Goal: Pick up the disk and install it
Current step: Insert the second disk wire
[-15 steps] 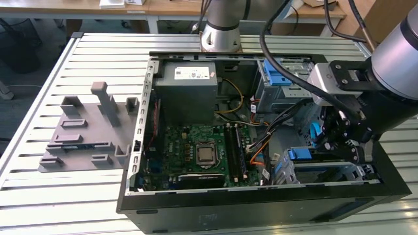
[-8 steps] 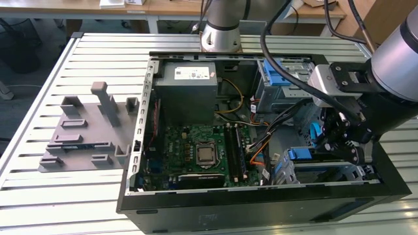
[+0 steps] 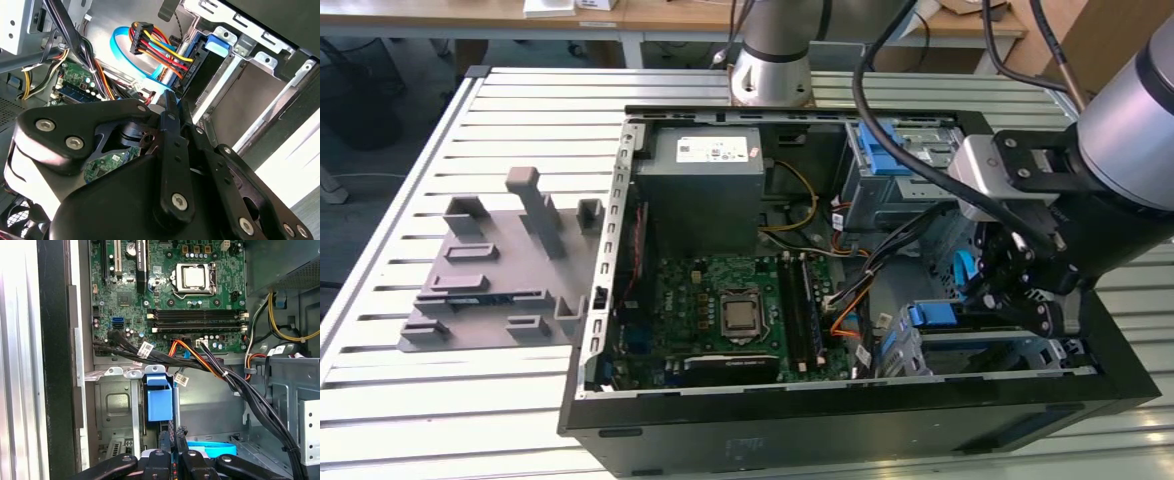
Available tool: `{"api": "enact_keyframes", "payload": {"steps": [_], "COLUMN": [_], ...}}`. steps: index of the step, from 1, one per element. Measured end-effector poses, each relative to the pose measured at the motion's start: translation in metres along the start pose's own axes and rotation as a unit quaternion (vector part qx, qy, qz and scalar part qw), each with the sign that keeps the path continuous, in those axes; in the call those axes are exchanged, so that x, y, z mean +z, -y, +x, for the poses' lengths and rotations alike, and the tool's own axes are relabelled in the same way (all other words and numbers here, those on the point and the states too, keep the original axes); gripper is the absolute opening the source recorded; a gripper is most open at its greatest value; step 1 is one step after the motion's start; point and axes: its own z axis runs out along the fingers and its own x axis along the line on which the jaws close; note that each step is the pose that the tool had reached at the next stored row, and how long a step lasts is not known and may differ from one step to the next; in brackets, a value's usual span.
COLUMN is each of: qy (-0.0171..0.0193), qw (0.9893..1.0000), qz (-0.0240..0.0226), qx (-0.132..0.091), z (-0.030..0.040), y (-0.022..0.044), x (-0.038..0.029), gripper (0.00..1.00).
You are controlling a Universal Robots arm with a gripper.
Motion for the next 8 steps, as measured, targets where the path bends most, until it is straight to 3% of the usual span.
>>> {"api": "enact_keyframes", "payload": {"steps": [8], "qy": [0.0002], "qw": [1.0], "qz": [0.0], "qx": [0.0], "z": [0.0001], "y": [0.0005], "x": [0.0015], "gripper": [0.16]}}
